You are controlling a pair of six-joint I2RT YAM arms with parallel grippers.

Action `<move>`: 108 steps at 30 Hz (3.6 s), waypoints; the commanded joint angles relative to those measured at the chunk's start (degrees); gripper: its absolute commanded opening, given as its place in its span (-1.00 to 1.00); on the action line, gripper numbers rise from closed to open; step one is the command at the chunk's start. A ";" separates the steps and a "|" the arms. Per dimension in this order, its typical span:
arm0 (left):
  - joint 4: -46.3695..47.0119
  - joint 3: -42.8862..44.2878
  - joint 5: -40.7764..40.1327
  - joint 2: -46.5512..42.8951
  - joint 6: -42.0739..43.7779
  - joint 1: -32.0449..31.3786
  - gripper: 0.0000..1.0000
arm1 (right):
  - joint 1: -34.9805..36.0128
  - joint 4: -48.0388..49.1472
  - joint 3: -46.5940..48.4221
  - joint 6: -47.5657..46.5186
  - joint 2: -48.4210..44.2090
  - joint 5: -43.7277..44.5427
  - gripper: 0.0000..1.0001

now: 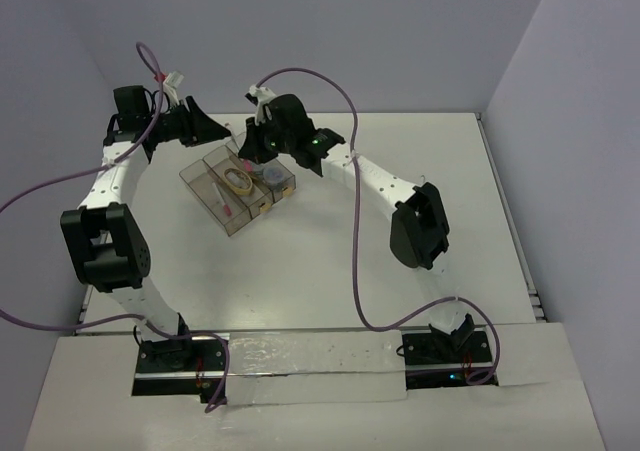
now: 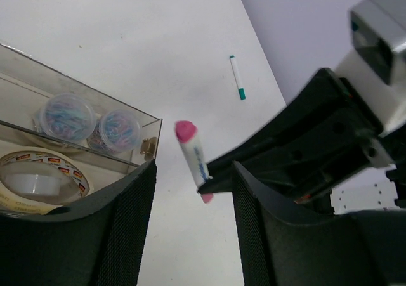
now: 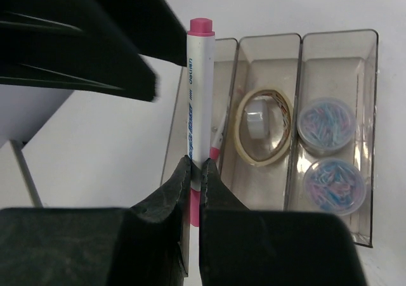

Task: Sort the stationery into containers
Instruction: Place the pen in the storage box, then pick up the pen from the center of the board.

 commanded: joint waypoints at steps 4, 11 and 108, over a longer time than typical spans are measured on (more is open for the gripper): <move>4.05 -1.11 -6.40 -3.25 -3.41 -2.34 0.12 | 0.99 5.02 -0.17 1.81 -5.13 -2.11 -1.00; 7.21 -2.69 -7.84 -3.40 -8.75 -3.82 -0.28 | 1.84 4.86 -0.10 1.47 -5.05 -2.64 -1.00; 3.39 8.63 1.79 -1.00 -19.81 -3.32 0.56 | -9.06 10.88 -14.37 5.59 -17.30 -6.32 -1.00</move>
